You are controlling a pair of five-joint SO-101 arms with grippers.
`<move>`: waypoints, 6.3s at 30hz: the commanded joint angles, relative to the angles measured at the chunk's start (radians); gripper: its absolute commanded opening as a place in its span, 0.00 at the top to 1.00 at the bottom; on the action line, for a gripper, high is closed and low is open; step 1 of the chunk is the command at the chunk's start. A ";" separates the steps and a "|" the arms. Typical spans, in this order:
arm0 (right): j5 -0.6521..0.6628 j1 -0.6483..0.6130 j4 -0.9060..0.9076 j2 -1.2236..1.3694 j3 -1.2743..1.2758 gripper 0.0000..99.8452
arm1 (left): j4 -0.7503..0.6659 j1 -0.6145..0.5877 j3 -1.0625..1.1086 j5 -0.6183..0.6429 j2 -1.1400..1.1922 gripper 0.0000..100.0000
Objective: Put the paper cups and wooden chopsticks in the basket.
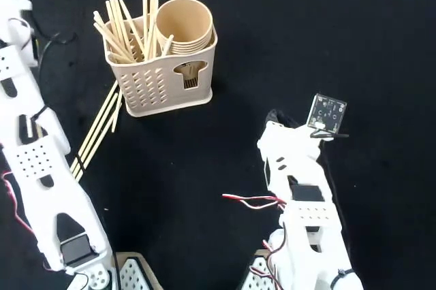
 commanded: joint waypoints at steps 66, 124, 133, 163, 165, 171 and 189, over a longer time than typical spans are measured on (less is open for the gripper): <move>0.009 -0.008 -0.023 -0.002 -0.002 0.95 | -1.889 0.421 2.394 0.436 -1.760 0.97; 0.009 -0.012 -0.023 -0.002 -0.002 0.95 | -0.568 -0.048 0.986 -0.052 -0.204 0.81; 0.009 -0.012 -0.023 -0.002 -0.002 0.95 | -0.371 0.002 0.631 -0.046 0.089 0.95; 0.009 -0.012 -0.023 -0.002 -0.004 0.95 | 0.005 0.008 0.645 0.259 -0.230 0.97; 0.009 -0.012 -0.023 -0.002 -0.004 0.95 | -0.002 0.030 0.783 0.232 -0.373 0.97; 0.009 -0.012 -0.023 -0.002 -0.002 0.95 | -0.196 0.045 1.124 0.230 -0.697 0.97; 0.009 -0.014 -0.023 -0.002 -0.001 0.95 | -1.002 0.050 2.091 0.307 -1.585 0.97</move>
